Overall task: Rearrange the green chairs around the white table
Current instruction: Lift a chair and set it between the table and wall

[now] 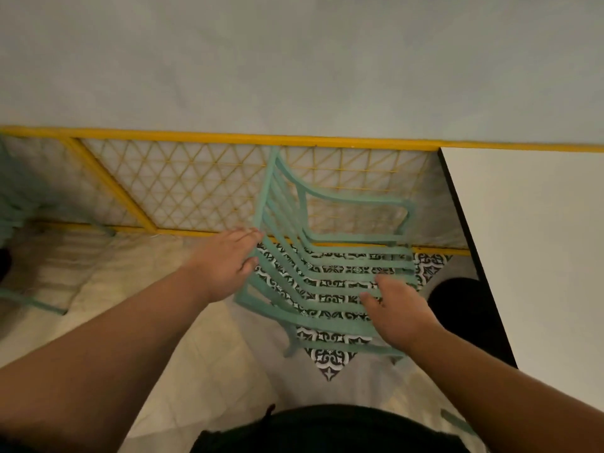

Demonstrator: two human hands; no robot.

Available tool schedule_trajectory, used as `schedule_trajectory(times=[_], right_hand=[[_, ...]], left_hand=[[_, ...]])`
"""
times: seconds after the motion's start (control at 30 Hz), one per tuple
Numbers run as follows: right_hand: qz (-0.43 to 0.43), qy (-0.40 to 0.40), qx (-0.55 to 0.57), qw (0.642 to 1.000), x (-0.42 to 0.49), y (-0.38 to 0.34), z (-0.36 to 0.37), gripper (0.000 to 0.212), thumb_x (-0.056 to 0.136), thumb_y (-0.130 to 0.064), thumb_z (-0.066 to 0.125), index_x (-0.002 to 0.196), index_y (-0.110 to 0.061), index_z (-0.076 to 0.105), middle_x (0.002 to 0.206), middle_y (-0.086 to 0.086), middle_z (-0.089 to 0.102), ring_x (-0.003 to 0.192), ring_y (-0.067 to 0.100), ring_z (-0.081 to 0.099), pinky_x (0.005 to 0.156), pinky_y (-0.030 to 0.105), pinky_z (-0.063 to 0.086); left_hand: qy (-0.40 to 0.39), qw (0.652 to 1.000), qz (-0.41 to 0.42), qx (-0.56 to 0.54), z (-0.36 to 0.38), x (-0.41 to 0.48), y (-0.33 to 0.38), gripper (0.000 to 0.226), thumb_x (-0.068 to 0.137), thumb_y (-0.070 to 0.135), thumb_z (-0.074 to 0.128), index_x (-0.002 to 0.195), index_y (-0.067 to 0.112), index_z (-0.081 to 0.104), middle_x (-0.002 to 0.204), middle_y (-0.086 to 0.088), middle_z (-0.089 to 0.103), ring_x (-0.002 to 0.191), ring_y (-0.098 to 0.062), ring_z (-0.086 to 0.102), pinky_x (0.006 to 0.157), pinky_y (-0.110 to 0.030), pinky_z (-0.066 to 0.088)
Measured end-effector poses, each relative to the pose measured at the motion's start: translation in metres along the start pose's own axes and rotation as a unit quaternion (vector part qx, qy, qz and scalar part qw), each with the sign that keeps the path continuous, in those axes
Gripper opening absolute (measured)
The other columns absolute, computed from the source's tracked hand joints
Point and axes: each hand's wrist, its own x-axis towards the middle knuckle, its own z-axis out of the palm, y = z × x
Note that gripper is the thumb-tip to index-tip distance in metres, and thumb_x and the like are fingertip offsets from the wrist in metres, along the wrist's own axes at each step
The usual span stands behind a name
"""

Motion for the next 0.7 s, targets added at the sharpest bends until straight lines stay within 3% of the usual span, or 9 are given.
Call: schedule_trajectory(times=[0.27, 0.33, 0.57, 0.7], right_hand=[[0.036, -0.014, 0.070, 0.997, 0.035, -0.022, 0.005, 0.042, 0.097, -0.055, 0.050, 0.123, -0.023, 0.057, 0.122, 0.005, 0.063, 0.102, 0.019, 0.058, 0.090, 0.039, 0.050], [0.064, -0.016, 0.084, 0.994, 0.046, -0.031, 0.007, 0.038, 0.097, -0.054, 0.049, 0.118, -0.023, 0.057, 0.120, 0.006, 0.063, 0.100, 0.020, 0.061, 0.091, 0.044, 0.054], [0.171, 0.024, 0.065, 0.983, 0.081, -0.083, 0.027, 0.058, 0.100, -0.058, 0.040, 0.135, -0.013, 0.052, 0.137, 0.014, 0.058, 0.124, 0.032, 0.055, 0.102, 0.046, 0.046], [0.226, 0.061, 0.100, 0.967, 0.087, -0.120, 0.041, 0.051, 0.099, -0.060, 0.038, 0.125, -0.019, 0.055, 0.119, 0.007, 0.062, 0.107, 0.027, 0.059, 0.092, 0.044, 0.052]], left_hand=[[-0.021, 1.000, 0.013, 0.015, -0.010, 0.046, -0.052, 0.056, 0.105, 0.033, 0.038, 0.159, 0.020, 0.029, 0.165, -0.002, 0.030, 0.153, -0.020, 0.020, 0.122, -0.030, 0.008], [-0.027, 0.999, 0.029, 0.020, -0.012, 0.066, -0.073, 0.055, 0.106, 0.033, 0.038, 0.158, 0.019, 0.031, 0.165, -0.003, 0.031, 0.153, -0.020, 0.021, 0.124, -0.032, 0.010], [-0.058, 0.988, 0.139, 0.044, -0.022, 0.162, -0.139, 0.055, 0.104, 0.027, 0.044, 0.156, 0.013, 0.035, 0.162, -0.008, 0.037, 0.151, -0.025, 0.028, 0.123, -0.036, 0.018], [-0.077, 0.974, 0.201, 0.073, -0.027, 0.200, -0.163, 0.055, 0.104, 0.032, 0.044, 0.157, 0.016, 0.035, 0.162, -0.004, 0.037, 0.151, -0.023, 0.027, 0.123, -0.037, 0.017]])
